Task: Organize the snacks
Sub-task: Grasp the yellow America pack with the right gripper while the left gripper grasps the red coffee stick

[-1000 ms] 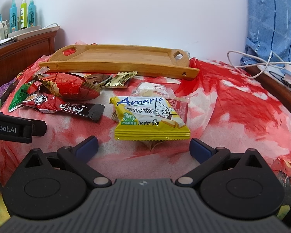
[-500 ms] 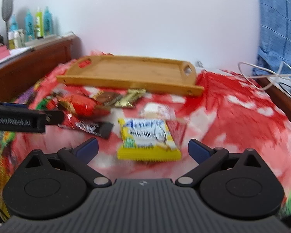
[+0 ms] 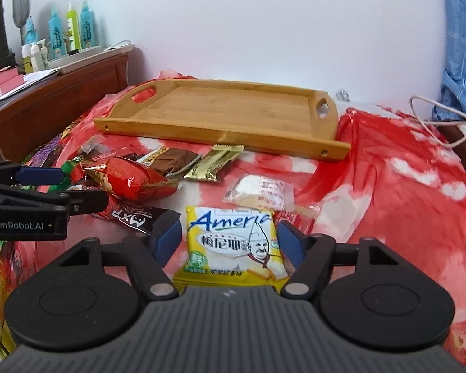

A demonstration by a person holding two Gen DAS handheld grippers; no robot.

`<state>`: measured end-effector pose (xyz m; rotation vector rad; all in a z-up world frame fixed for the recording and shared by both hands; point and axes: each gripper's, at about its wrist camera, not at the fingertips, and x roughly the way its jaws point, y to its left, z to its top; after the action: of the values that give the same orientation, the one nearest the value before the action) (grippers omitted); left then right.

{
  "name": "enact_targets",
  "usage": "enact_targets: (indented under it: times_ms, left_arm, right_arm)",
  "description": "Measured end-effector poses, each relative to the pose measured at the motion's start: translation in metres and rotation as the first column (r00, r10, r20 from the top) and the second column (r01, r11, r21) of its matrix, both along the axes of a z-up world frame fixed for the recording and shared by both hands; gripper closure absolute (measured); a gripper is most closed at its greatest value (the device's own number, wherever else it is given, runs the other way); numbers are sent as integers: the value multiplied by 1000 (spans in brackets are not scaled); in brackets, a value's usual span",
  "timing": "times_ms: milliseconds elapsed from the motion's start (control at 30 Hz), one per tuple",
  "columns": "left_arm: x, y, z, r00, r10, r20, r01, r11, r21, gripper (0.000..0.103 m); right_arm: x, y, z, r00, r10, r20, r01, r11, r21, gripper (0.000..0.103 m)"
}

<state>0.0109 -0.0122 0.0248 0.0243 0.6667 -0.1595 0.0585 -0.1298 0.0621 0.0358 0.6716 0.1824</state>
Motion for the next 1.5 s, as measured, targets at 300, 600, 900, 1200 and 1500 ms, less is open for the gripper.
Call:
enact_targets:
  times_ms: [300,600,900,1200,1500]
  left_arm:
    - [-5,-11,2,999,-42,-1,42,998,53,79]
    - [-15,-13,8,995,-94,-35,95,995,29,93]
    - [-30,-27,9,986,-165,-5,165,983,85,90]
    - [-1,-36,8,986,-166,9,163,975,150,75]
    - [-4,-49,0,964,-266,2,261,946,194,52]
  right_arm:
    - [-2,0,2,1000,5,-5,-5,1000,21,43]
    - [-7,-2,6,1000,2,18,-3,999,48,46]
    - [-15,-11,11,998,-51,47,47,995,85,47]
    - [-19,-27,16,988,-136,69,126,983,133,47]
    - [-21,-30,17,984,-160,73,148,978,145,47]
